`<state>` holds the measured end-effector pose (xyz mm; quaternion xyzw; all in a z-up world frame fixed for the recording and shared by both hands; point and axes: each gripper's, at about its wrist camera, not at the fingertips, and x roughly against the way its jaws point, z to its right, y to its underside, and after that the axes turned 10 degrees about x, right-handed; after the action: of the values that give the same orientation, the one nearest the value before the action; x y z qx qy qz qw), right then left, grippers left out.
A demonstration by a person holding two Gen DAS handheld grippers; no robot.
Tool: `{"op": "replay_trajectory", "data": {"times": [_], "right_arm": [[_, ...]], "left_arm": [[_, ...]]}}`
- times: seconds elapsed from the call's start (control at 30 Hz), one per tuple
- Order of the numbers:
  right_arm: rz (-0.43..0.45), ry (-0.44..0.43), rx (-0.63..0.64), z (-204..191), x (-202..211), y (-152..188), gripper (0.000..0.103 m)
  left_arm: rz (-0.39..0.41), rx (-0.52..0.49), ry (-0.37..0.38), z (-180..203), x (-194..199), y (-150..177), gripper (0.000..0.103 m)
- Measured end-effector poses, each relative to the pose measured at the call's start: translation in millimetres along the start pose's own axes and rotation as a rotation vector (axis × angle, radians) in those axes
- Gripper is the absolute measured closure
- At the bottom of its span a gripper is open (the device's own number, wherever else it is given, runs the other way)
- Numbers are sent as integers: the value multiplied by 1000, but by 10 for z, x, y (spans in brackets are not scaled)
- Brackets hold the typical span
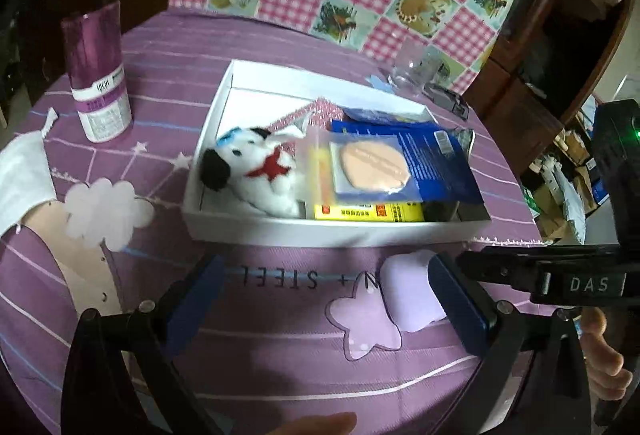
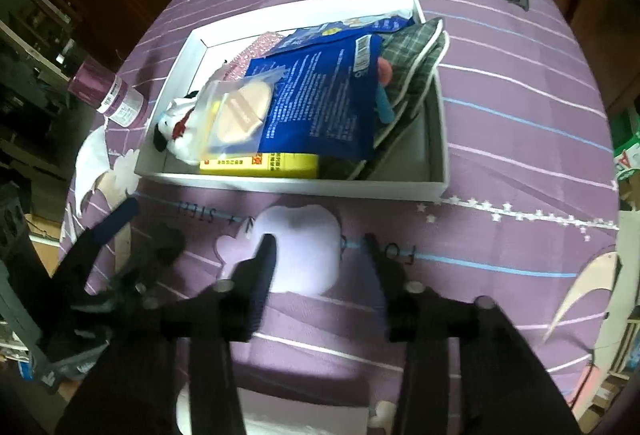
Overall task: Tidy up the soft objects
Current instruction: 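Lift the lavender sponge off the table with the right tool, then carry the lavender sponge over the white box with the right tool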
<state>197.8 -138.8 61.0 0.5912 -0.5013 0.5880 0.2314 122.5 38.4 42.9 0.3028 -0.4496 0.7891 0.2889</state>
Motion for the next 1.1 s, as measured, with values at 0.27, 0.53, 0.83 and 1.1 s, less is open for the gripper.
{"op": "replay_trajectory", "data": {"times": [0.27,0.53,0.83,1.1], "right_arm": [[-89,5,-22,-44,-365,1,55],[-65,20,6,-131,-340,13,51],[-77,0,34,-214,-459,20,23],[-91,201,193,-537,-582,84,37]], "left_arm": [[6,27,-103,-94,-69,3,0],[43,4,-182,-126,-49,-21,1],[64,67,-173,-303,72,-161,0],[94,73,-200,-348,136,-201,0]]}}
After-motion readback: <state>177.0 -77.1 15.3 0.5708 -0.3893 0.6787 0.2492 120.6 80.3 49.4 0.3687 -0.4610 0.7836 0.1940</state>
